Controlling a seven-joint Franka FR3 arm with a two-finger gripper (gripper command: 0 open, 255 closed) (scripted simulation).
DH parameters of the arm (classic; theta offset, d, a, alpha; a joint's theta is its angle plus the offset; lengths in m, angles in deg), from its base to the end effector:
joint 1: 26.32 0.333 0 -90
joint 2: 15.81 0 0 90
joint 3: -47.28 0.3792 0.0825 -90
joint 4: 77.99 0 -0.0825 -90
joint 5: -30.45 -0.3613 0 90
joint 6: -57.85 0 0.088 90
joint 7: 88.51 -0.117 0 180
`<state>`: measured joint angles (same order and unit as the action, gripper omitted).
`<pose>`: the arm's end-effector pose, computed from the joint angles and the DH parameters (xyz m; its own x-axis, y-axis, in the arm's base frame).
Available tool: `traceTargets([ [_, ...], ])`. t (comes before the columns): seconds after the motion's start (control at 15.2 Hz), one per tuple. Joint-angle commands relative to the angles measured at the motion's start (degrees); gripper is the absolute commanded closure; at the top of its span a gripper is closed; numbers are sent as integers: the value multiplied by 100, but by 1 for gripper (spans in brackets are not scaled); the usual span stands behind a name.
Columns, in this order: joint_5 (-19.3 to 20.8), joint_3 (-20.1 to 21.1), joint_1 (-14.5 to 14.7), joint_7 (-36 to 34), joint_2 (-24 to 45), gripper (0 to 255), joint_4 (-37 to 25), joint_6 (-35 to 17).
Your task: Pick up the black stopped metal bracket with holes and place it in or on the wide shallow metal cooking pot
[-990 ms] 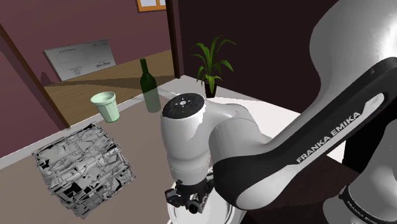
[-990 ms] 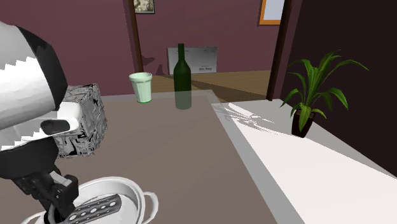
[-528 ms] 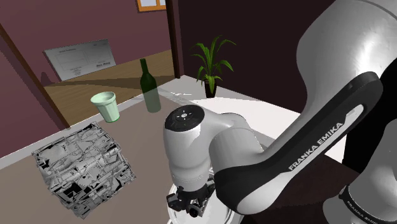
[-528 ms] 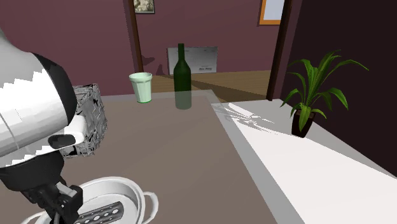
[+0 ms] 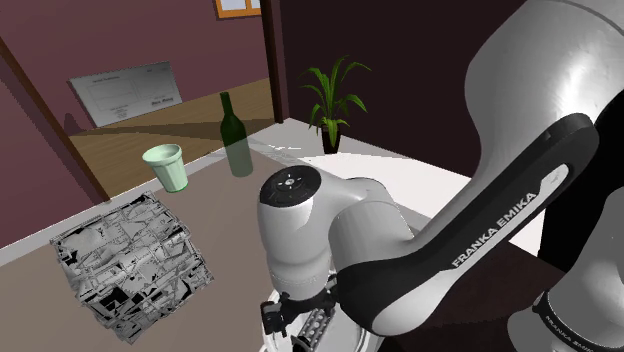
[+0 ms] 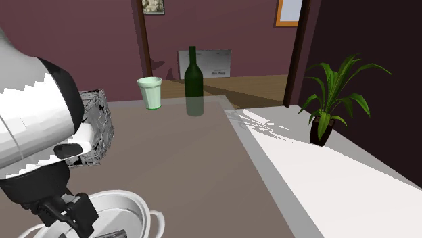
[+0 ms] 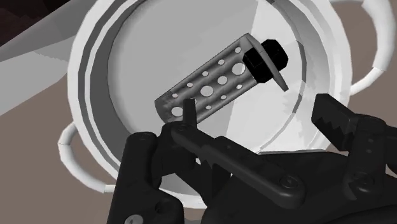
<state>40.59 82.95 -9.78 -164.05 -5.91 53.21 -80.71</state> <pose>0.3251 0.4057 0.3586 0.9608 -0.2767 0.0134 -0.2769 -0.9608 0.0104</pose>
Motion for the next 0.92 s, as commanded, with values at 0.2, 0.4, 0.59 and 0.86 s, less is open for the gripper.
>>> traceTargets([
  [0.2,-333,114,-67,227,-342,0,-94,311],
  [0.4,-591,158,-104,409,-621,0,-199,630],
  [0.59,-592,157,-103,409,-621,0,-199,630],
  [0.86,-592,157,-103,409,-621,0,-199,630],
])
